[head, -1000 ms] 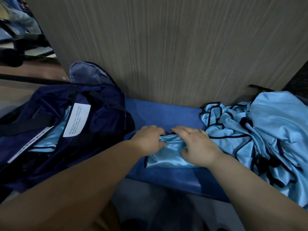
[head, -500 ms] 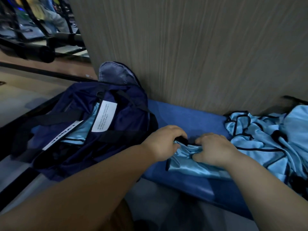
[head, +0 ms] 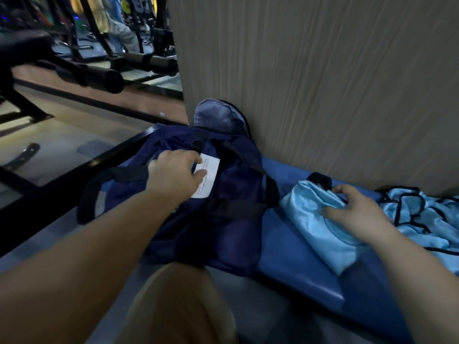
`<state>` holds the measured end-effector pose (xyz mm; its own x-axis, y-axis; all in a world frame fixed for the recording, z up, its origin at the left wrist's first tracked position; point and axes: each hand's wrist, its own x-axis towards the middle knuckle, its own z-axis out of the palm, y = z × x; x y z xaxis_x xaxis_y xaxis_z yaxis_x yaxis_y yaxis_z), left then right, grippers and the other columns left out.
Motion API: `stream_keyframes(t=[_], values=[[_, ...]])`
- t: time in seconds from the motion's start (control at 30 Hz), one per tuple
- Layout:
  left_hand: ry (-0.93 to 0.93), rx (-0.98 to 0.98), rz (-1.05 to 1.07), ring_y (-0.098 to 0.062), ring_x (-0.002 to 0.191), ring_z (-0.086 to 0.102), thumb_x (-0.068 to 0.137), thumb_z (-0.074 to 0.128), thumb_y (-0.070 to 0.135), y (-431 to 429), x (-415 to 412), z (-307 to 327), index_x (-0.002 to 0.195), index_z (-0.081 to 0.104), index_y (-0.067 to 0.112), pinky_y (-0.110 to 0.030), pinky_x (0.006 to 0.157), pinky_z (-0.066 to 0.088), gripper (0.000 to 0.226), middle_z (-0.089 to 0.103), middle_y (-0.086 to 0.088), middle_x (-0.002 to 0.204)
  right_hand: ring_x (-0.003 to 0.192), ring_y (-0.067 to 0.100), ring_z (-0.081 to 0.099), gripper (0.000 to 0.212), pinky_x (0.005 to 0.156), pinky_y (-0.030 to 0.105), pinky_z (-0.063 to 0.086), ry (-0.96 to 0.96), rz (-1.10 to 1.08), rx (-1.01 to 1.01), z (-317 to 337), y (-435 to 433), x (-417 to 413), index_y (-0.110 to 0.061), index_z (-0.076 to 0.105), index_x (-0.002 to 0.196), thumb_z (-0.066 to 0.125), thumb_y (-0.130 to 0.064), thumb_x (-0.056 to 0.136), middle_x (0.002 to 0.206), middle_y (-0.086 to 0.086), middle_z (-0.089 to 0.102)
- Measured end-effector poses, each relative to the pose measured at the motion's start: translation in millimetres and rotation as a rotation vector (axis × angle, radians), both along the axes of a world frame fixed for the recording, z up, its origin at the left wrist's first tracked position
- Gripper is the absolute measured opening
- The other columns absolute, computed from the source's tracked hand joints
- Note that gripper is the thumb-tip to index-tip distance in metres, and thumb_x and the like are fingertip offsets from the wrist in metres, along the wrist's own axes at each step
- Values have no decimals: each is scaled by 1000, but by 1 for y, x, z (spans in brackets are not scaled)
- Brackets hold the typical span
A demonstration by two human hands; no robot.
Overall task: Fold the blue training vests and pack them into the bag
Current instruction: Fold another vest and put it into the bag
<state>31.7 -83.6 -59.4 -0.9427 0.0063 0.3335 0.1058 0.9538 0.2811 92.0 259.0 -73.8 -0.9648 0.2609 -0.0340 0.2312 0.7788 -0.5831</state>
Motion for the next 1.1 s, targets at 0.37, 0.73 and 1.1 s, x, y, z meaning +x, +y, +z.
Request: stream_keyframes(t=[0.37,0.73,1.1], values=[[-336,-67,85,-28,125,44,92,55,52,-65,-27,-43,134,51,25,-44,100,39,50,48,-4,137,72,16,62,5,65,31,48,211,-100,-706,-4,-73,-24,-24,62,91,59,-20,91,85,1,67],[-265,-24,39,-32,117,49,93,60,38,-64,-35,-48,129,56,20,-42,97,43,40,47,-9,132,94,18,64,23,80,36,54,120,89,-747,14,-185,-58,-24,55,115,58,-28,92,106,0,65],[-149,598,173,-17,82,58,91,65,31,-86,-43,-31,85,64,11,-26,75,40,20,65,-2,83,66,12,55,70,53,23,40,226,164,-478,16,-217,-80,-39,6,154,49,-22,101,84,-3,57]])
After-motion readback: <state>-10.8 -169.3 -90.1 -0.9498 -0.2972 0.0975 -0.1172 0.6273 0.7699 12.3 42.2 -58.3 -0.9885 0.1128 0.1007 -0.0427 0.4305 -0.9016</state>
